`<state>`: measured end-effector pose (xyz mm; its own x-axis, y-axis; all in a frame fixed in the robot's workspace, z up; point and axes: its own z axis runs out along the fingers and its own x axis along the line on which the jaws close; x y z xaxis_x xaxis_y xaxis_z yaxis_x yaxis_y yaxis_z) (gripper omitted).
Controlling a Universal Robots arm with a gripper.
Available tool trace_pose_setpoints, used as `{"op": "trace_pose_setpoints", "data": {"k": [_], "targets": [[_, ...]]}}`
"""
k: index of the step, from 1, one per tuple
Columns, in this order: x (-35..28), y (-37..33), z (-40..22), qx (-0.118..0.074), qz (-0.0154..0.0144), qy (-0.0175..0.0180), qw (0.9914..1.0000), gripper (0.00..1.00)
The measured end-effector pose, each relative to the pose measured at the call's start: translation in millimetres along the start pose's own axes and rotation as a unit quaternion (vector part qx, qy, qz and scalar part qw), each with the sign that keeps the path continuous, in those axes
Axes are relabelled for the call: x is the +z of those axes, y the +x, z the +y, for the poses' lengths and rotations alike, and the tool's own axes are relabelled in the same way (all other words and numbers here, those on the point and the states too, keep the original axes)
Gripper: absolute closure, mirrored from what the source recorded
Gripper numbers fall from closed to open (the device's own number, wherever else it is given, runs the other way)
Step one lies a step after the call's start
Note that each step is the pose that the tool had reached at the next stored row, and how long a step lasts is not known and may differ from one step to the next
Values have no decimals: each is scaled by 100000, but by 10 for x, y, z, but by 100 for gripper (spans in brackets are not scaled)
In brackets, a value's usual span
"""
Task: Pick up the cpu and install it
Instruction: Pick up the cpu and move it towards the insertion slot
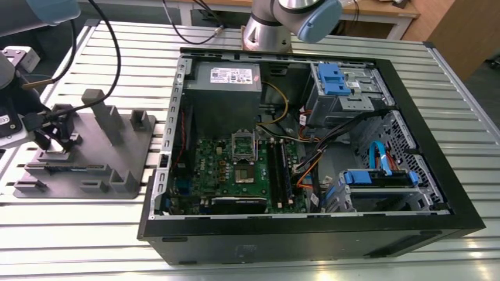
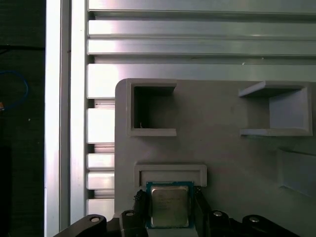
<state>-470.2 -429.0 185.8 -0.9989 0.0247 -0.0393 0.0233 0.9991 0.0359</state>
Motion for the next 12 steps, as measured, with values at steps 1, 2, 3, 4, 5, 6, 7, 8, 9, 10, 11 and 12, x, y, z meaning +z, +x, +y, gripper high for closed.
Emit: {"op": "trace_pose_setpoints", "data": {"k": [1, 2, 3, 4, 5, 6, 7, 8, 9, 10, 11, 12], "targets": [[-14, 0, 1, 2, 10, 2, 100000, 53], [-24, -1, 1, 1, 13, 4, 100000, 53], [-24, -1, 1, 3, 2, -2, 100000, 53], [-24, -1, 1, -2, -1, -3, 100000, 53], [-24, -1, 1, -60, 3, -5, 100000, 53], [-24, -1, 1, -236, 13, -9, 100000, 53], [-25, 0, 1, -491, 36, -11, 99999, 53], [-24, 0, 1, -657, 46, -14, 99998, 53], [-24, 0, 1, -679, 51, -15, 99998, 53], [-22, -1, 1, -680, 45, -19, 99998, 53], [-18, -1, 1, -683, 35, -25, 99998, 53], [-14, -1, 0, -686, 37, -25, 99998, 53]]}}
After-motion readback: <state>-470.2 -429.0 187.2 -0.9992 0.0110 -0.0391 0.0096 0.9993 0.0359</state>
